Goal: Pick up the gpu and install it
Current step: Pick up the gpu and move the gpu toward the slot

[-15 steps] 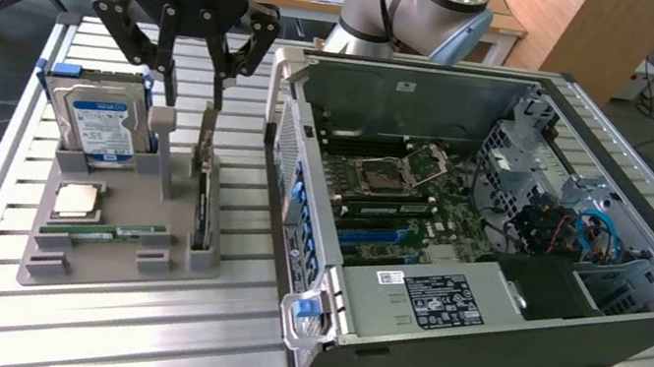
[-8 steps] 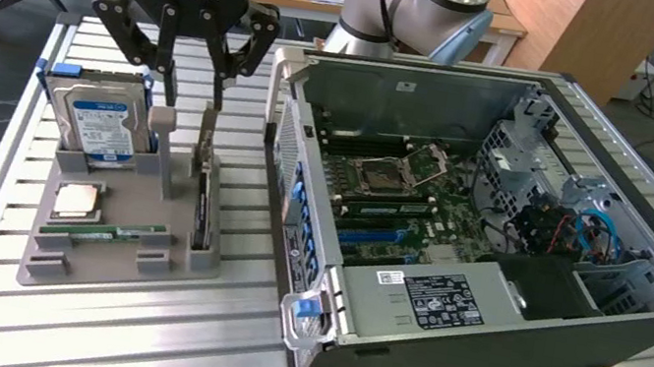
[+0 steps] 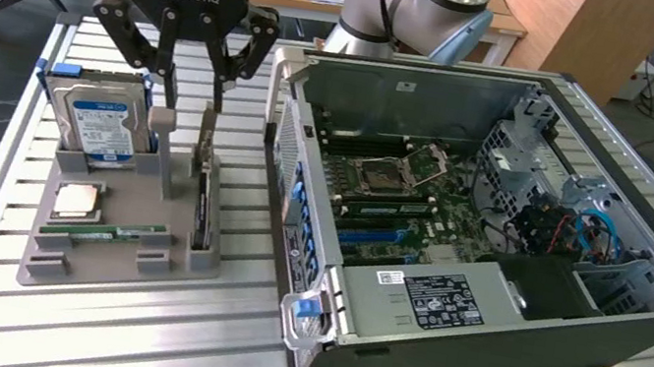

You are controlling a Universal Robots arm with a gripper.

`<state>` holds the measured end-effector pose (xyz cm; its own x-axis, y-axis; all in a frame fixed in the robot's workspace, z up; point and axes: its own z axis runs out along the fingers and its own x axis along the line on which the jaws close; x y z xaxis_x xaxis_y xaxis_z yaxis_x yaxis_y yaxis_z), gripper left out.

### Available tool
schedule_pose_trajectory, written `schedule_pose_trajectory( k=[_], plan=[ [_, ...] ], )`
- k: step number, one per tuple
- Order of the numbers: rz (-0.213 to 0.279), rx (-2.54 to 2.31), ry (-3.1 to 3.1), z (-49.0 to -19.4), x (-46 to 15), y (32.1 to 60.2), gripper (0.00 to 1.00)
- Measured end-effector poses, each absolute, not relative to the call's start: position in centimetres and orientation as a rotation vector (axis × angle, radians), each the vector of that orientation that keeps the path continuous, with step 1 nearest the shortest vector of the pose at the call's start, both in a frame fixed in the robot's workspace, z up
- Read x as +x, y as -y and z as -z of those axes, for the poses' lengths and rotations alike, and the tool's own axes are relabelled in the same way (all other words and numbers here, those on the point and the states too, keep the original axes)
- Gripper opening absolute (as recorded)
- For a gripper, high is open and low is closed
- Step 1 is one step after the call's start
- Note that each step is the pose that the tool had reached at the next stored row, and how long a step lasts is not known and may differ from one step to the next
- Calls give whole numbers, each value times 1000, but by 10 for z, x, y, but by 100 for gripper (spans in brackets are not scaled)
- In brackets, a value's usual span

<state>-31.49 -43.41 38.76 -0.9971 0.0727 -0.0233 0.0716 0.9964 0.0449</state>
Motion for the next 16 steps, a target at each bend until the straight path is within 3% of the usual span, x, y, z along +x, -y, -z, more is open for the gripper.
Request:
schedule_pose_trajectory(
  k=[16],
  plan=[
    [-69, 113, -3114, -383, -315, 434, 47]
  ],
)
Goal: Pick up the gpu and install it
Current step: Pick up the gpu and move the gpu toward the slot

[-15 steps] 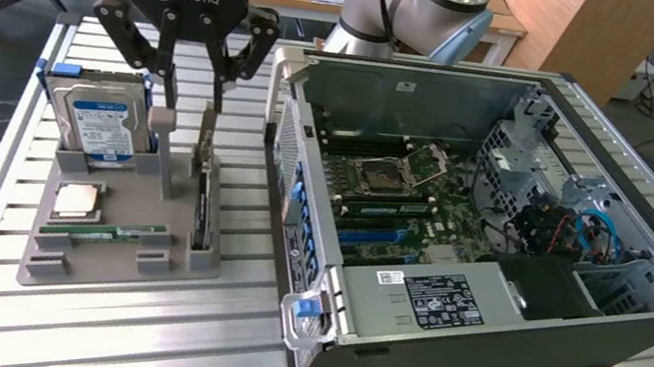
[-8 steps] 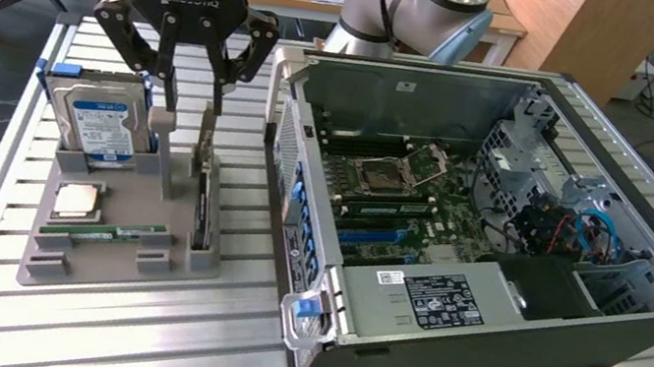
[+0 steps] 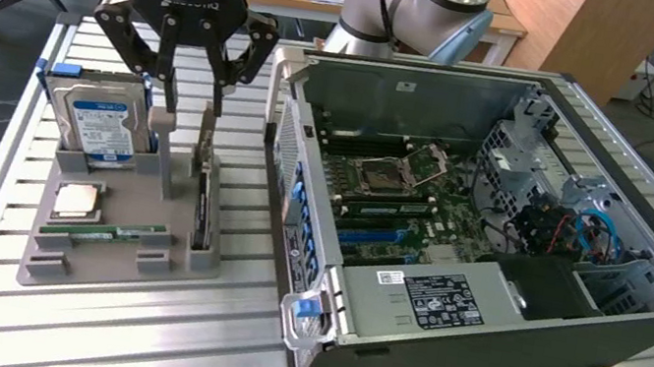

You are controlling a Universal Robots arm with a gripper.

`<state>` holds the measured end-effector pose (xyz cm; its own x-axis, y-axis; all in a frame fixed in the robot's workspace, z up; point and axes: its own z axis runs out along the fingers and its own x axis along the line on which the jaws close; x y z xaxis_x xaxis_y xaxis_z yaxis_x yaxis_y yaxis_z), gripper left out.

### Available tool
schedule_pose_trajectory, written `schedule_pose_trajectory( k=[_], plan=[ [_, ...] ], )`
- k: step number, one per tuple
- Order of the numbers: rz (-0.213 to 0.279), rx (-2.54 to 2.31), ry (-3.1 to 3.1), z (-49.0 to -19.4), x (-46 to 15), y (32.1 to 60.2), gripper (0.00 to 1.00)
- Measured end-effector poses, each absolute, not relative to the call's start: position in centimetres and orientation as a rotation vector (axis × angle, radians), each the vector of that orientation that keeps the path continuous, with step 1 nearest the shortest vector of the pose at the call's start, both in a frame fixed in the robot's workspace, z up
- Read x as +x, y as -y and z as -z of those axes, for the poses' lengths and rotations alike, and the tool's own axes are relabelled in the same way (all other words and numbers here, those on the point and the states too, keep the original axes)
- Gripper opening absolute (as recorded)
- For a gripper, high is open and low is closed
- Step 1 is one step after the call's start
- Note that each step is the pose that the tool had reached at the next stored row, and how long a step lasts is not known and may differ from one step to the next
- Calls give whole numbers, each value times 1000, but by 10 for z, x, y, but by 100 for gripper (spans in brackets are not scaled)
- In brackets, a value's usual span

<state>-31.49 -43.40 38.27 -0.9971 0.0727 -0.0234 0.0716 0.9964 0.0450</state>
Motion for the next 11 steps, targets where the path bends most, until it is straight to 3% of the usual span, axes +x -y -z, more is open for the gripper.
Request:
schedule_pose_trajectory(
  k=[11],
  plan=[
    [-69, 113, -3114, -379, -315, 434, 47]
  ],
)
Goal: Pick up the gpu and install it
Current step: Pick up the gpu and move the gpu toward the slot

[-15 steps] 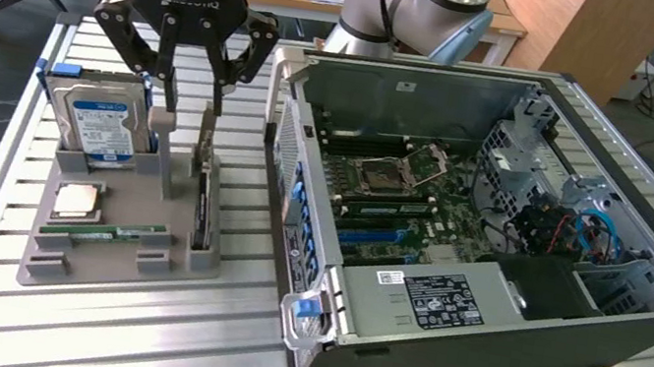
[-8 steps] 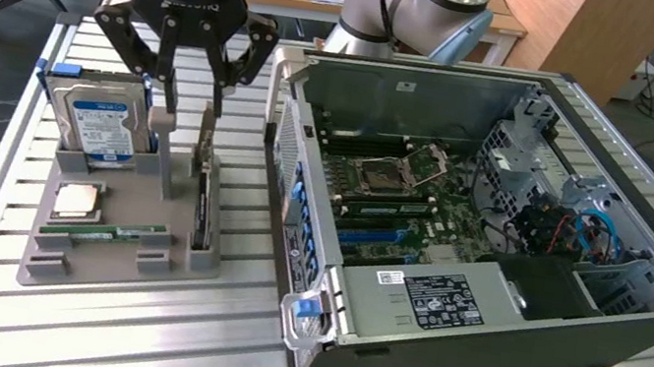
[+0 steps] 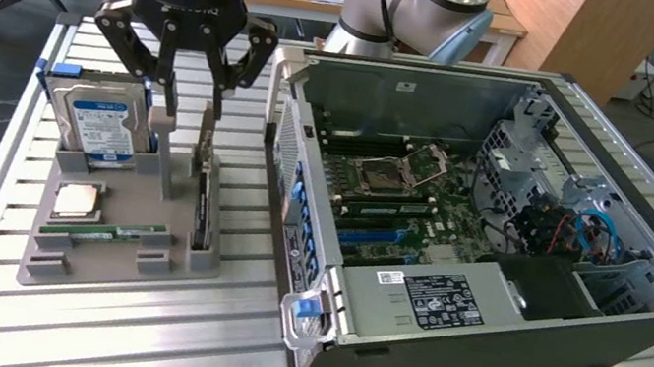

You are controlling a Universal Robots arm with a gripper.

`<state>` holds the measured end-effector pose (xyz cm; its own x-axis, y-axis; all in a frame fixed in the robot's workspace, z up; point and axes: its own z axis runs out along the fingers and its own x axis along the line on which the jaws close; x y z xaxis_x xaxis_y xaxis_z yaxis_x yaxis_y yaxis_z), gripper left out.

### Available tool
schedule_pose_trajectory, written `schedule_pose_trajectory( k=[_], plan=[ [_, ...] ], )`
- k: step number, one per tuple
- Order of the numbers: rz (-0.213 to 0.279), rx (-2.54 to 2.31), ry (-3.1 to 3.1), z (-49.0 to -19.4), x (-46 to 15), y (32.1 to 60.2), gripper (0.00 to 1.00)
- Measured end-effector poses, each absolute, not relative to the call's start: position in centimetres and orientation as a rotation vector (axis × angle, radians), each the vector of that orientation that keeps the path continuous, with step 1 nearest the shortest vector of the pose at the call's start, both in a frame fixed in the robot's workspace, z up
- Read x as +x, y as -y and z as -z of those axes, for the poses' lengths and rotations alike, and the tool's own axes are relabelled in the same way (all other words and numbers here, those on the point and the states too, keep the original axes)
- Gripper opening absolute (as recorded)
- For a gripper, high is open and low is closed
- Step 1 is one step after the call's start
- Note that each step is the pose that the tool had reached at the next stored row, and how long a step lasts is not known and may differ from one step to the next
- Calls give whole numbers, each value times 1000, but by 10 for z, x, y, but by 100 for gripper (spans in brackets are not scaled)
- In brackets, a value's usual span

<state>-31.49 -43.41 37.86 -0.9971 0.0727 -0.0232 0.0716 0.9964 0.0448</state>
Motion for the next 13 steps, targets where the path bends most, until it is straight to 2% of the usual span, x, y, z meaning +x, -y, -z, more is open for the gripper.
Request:
schedule_pose_trajectory(
  k=[13],
  plan=[
    [-69, 113, -3114, -371, -315, 434, 47]
  ],
)
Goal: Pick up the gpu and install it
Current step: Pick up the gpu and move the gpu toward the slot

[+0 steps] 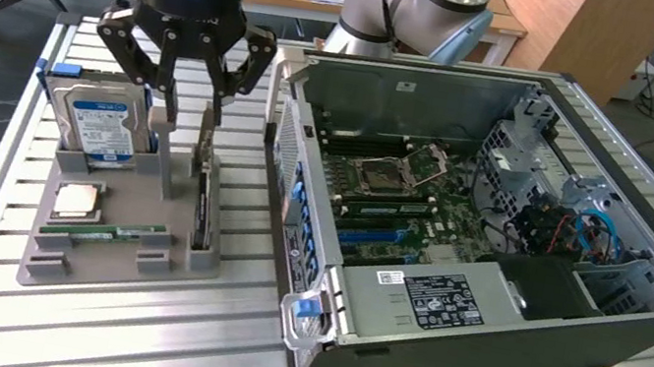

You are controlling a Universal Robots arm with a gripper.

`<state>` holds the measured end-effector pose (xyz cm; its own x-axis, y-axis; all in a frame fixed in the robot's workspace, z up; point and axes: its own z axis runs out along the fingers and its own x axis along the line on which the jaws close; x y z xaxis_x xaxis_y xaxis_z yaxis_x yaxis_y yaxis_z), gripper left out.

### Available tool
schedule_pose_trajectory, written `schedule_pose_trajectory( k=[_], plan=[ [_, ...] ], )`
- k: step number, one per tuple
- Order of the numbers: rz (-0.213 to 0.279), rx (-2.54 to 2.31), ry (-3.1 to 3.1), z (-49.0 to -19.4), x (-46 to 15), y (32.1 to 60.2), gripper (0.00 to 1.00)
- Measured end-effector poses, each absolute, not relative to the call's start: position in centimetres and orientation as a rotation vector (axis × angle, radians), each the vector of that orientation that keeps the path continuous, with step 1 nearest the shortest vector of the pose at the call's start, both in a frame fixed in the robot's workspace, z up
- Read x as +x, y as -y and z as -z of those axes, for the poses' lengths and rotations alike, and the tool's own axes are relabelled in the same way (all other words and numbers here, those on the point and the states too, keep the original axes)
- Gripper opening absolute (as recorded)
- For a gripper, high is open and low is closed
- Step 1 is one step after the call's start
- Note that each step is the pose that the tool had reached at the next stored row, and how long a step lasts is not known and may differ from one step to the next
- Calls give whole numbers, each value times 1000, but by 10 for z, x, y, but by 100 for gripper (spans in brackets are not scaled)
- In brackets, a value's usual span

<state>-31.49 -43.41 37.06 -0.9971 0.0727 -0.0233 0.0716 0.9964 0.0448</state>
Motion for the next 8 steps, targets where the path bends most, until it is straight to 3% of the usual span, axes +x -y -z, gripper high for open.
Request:
schedule_pose_trajectory(
  k=[8],
  plan=[
    [-68, 113, -3114, -367, -315, 434, 47]
  ],
)
